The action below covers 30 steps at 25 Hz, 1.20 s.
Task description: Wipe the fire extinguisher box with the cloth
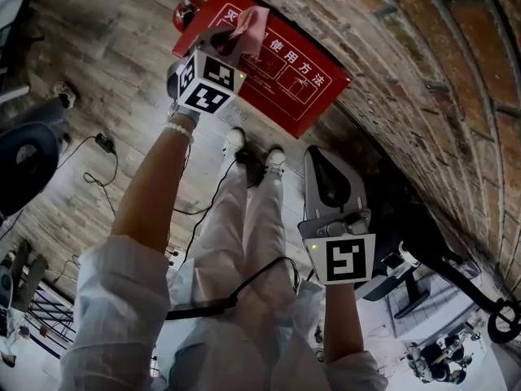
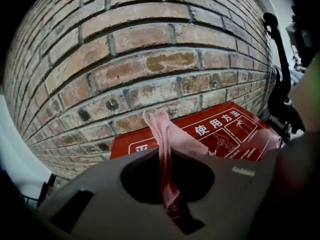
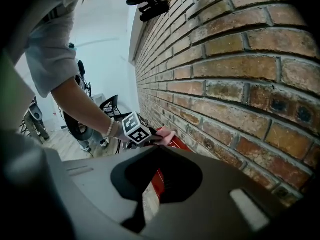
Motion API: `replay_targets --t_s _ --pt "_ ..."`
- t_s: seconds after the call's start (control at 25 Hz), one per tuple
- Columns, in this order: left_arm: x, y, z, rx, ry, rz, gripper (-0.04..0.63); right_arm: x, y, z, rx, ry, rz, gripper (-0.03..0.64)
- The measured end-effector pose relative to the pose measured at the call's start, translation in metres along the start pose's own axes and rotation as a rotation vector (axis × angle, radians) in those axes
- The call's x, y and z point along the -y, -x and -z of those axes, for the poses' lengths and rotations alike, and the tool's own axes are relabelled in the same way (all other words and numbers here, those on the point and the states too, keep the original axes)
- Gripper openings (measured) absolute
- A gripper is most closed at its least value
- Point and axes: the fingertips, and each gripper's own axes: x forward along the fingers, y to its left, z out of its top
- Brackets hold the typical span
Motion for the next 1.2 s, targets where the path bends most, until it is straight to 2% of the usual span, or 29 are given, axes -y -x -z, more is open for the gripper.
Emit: replay_targets --t_s 1.2 --pt "-0.085 0.006 0.025 0.014 0.063 -0.107 0.012 -0.027 -0.041 -0.014 -0.022 0.034 -0.046 0.008"
